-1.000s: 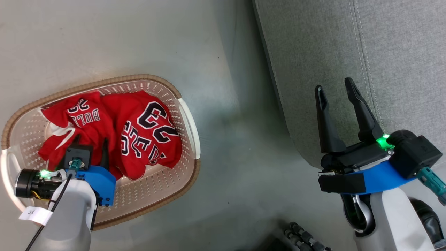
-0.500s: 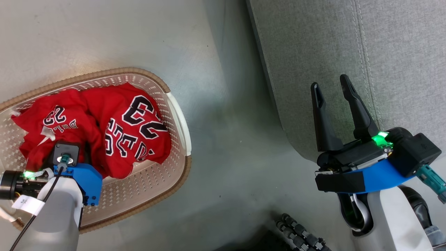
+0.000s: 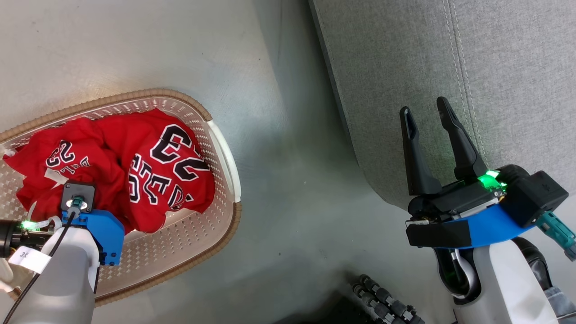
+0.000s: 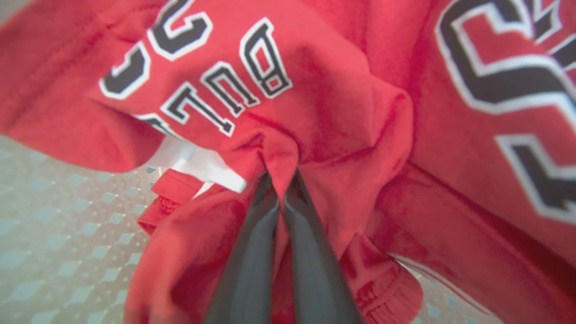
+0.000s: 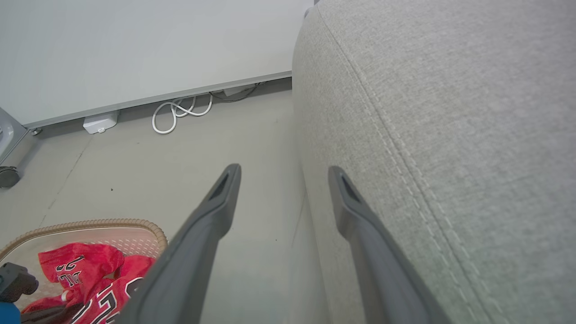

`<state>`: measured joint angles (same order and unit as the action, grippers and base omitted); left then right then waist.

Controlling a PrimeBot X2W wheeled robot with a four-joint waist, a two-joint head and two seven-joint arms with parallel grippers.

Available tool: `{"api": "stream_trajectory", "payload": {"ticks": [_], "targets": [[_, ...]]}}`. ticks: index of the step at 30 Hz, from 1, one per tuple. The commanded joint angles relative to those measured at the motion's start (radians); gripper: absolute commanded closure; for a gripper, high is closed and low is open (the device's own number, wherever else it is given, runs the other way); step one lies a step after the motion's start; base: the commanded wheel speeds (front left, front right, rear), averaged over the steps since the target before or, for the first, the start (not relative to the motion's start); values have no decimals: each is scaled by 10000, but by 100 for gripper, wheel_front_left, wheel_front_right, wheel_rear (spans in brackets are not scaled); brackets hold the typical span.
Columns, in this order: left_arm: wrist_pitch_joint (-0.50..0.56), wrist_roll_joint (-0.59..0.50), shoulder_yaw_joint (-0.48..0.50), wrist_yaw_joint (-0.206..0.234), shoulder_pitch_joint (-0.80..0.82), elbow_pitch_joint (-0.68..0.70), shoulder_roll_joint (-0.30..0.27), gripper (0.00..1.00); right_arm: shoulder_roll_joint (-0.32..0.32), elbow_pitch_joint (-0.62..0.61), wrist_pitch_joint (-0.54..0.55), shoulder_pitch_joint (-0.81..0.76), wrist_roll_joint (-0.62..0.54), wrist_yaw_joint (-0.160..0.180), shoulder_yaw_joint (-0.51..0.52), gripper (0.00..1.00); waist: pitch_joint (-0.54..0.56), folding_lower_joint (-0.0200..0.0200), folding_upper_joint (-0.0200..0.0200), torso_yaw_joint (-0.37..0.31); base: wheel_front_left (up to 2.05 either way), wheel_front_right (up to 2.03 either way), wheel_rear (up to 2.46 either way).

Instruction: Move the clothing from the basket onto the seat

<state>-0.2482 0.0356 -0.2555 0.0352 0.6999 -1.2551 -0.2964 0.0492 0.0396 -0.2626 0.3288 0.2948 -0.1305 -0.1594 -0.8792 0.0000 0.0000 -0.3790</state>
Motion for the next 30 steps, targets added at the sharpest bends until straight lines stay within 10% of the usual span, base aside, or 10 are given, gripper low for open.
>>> {"api": "stream_trajectory", "payload": {"ticks": [1, 30], "targets": [[-17, 56, -21, -2, 169, -17, -11, 100, 22, -4, -35, 180, 63, -5, 17, 0, 14, 0, 0, 13, 0, 0, 0], [-177, 678, -405, -781, -365, -97, 1187, 100, 23, 370, -35, -272, -1022, -5, 479, 0, 2463, 0, 0, 1319, 0, 0, 0]]}}
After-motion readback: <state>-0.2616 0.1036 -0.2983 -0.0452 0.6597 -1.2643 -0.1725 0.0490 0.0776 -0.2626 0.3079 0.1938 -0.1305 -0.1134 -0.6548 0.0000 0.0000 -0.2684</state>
